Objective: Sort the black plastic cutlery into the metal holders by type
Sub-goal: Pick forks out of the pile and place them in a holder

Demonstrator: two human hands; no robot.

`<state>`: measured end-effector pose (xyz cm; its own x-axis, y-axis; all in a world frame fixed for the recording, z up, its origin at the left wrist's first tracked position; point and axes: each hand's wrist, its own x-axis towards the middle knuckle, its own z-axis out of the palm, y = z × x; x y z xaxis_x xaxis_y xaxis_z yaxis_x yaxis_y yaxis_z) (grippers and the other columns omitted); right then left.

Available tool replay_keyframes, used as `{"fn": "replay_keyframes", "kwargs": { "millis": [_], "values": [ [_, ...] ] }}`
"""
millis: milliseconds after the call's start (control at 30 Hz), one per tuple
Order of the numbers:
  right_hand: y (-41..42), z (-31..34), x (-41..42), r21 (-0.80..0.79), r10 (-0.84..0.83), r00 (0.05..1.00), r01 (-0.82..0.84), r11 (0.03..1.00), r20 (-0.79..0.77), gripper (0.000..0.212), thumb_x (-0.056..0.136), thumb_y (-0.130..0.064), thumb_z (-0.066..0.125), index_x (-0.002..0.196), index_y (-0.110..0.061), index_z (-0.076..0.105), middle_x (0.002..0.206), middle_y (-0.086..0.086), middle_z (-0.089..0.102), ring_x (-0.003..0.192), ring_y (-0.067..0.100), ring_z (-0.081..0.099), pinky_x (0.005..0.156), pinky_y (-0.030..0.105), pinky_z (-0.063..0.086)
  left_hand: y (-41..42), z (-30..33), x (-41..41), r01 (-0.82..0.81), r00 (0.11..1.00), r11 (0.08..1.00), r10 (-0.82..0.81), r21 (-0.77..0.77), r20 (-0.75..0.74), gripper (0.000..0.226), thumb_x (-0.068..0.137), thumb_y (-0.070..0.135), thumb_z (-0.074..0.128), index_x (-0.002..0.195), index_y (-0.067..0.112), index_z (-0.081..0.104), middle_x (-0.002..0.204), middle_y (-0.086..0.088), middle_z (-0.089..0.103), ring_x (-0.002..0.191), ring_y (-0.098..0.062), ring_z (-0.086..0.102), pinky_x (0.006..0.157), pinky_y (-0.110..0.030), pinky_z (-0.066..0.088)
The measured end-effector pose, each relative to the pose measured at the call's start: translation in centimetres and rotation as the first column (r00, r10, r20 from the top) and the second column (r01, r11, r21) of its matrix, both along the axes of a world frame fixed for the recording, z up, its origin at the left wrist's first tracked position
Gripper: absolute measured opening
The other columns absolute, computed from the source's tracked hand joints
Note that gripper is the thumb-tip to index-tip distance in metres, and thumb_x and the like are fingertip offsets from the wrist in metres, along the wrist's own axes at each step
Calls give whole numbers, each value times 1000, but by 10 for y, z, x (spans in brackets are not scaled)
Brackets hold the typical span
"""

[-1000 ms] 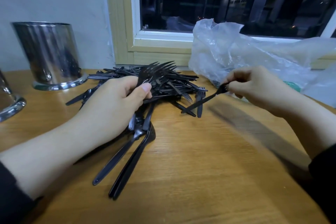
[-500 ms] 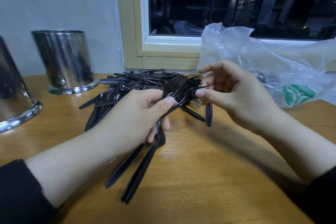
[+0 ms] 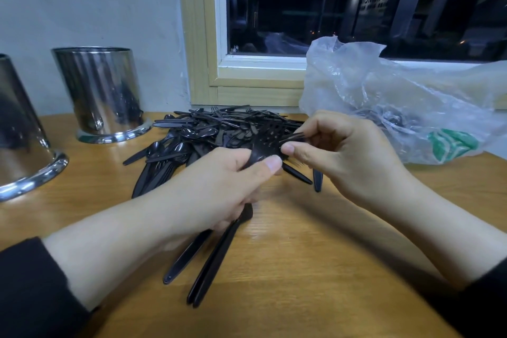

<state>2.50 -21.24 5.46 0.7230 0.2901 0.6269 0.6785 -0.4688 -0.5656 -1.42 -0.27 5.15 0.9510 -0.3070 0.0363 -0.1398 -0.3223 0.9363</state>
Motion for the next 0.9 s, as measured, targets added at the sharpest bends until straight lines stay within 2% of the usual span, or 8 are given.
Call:
{"fn": "replay_keyframes", "kwargs": {
  "millis": [67,167,267,333,400,500,667,900],
  "values": [
    [2,3,-3,28,2,1000,-1,1000,-12,19,85,-36,76,79,-19,71,67,0,65,59,14,56,57,26,45,0,-2,1,-20,999,1000,19,20,32,20,96,46,61,96,27,64,68,-2,43,46,-12,31,40,-24,26],
    [-6,4,6,127,-119,992,124,984,-40,26,94,-40,65,77,-21,68,64,5,62,58,16,57,62,37,49,-1,-4,3,-90,990,993,98,-82,99,18,101,33,59,89,20,61,69,-4,43,46,-11,32,40,-23,25],
    [-27,-3,26,-111,-367,925,356,928,-100,34,95,-46,63,75,-18,65,61,1,61,60,10,55,60,34,44,0,-1,4,-146,964,981,169,-124,203,21,102,32,57,91,22,71,62,-1,51,45,-13,41,41,-29,36],
    [-35,-11,34,-305,-463,873,404,862,-151,34,91,-50,66,77,-19,65,65,-5,61,65,10,57,59,29,41,3,-1,5,-166,957,980,188,-112,220,23,103,37,55,96,30,75,59,1,51,45,-11,43,43,-24,40],
    [-37,-20,39,-451,-525,833,407,794,-173,37,87,-57,67,78,-21,63,71,-7,63,71,11,59,59,28,42,4,-3,7,-188,957,975,209,-119,199,24,102,41,55,93,33,76,57,6,48,43,-7,39,42,-17,35],
    [-31,-27,42,-579,-589,793,409,705,-158,41,84,-64,67,75,-25,60,80,0,67,80,22,62,67,32,47,4,-5,9,-223,952,967,243,-126,186,29,99,39,60,77,24,70,52,12,45,39,-2,38,38,-15,31],
    [-27,-17,34,-615,-632,748,405,677,-203,30,85,-47,71,81,-17,71,67,1,68,76,22,67,67,31,52,4,-5,10,-243,948,963,261,-115,183,39,98,40,63,63,24,56,55,9,43,40,-3,35,36,-16,29],
    [-34,-10,36,-649,-678,685,392,651,-267,33,80,-48,74,84,-15,77,72,3,73,76,19,68,77,36,58,6,-5,11,-260,941,963,268,-68,206,39,98,45,61,66,23,62,56,8,48,41,-2,38,40,-17,31]
  ]
}}
